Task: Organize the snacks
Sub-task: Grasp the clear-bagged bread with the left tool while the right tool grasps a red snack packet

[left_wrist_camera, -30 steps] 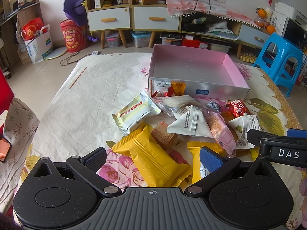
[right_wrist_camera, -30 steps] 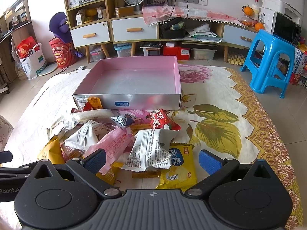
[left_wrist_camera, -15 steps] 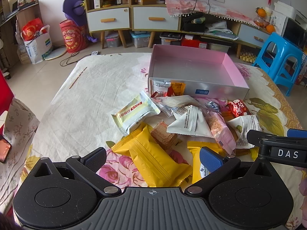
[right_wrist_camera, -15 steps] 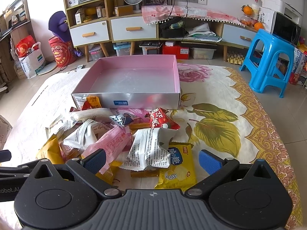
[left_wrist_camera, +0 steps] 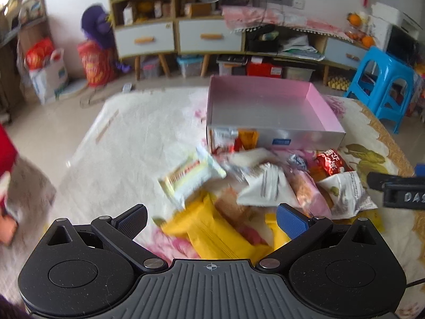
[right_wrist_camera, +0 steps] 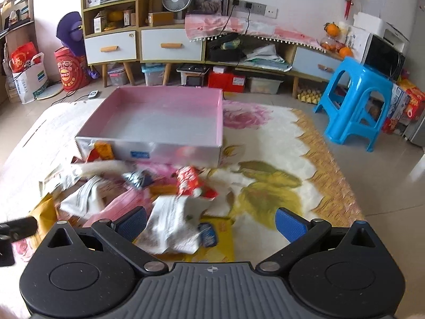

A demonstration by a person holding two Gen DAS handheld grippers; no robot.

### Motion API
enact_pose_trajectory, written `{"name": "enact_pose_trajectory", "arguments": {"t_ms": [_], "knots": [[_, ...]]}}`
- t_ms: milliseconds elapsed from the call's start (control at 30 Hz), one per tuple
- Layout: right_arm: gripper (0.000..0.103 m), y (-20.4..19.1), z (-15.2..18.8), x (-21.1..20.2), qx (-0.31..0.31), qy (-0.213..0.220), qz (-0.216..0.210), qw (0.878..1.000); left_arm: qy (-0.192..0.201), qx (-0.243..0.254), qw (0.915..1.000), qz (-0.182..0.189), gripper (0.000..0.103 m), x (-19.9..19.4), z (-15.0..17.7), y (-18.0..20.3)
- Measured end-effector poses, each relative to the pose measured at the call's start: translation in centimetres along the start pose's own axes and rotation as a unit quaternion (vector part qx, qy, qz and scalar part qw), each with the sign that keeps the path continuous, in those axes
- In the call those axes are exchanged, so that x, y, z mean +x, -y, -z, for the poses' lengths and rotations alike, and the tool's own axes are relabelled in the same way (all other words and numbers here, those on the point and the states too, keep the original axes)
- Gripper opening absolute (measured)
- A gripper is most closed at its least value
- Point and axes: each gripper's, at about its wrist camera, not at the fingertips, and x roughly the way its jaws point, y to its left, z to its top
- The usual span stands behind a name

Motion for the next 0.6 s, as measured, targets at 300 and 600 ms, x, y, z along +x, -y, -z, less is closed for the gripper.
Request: {"name": "enact_pose_trajectory", "arguments": {"t_ms": [300,600], "knots": [[0.095,1.3,-2.6,2.4,0.004,-0.061,-0.078,0.995,-0.066,0.001,0.9945,0.082,0.103,3.1,-2.3,-2.3],[0.082,1.7,-5.7,5.8,-0.006,-0.101,-0.129,0.986,-0.038,0.014,0.9893,0.141,0.101,6.3,-6.5,-4.5]]}}
